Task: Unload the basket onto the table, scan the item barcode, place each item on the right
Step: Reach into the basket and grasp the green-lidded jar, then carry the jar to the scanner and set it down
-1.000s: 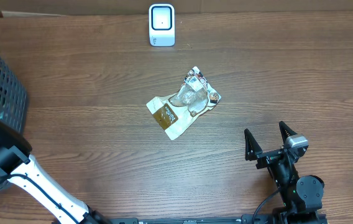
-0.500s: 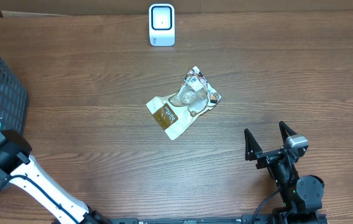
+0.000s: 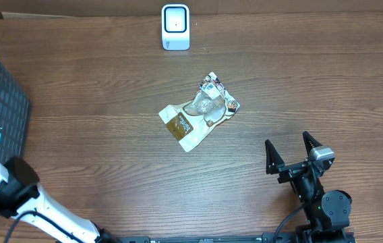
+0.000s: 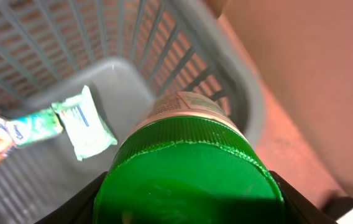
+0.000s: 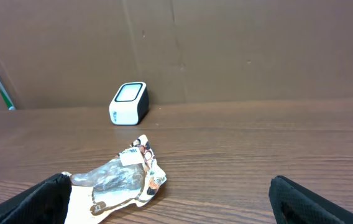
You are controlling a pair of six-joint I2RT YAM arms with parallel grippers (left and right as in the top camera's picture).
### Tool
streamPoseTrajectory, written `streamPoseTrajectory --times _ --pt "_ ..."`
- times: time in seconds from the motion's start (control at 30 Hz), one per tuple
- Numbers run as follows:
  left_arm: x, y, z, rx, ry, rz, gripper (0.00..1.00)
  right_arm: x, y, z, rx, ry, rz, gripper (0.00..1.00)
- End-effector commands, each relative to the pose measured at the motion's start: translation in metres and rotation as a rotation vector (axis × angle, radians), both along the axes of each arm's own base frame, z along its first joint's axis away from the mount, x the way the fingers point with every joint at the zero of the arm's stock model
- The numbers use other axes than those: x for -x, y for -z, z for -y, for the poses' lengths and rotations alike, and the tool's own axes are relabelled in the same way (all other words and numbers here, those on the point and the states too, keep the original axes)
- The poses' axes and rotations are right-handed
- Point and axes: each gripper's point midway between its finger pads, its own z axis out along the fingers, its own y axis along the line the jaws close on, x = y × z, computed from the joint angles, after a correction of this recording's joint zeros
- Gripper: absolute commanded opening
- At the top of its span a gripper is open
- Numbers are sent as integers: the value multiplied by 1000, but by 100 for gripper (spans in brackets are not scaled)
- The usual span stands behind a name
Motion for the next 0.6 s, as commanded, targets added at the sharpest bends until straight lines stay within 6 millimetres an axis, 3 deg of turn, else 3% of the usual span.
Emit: streamPoseTrajectory --times 0.0,0.13,0.3,0.43,0.57 --pt "10 -37 25 -21 38 107 40 0 2 -1 -4 -3 3 100" --pt "0 -60 71 36 217 219 40 0 2 -1 -4 -3 3 100" --pt "-26 -68 141 100 476 269 38 0 2 -1 -4 -3 3 100" --pt "-49 -51 203 132 669 206 38 0 2 -1 -4 -3 3 100" --pt "-64 -13 254 150 774 55 39 0 2 -1 -4 -3 3 100"
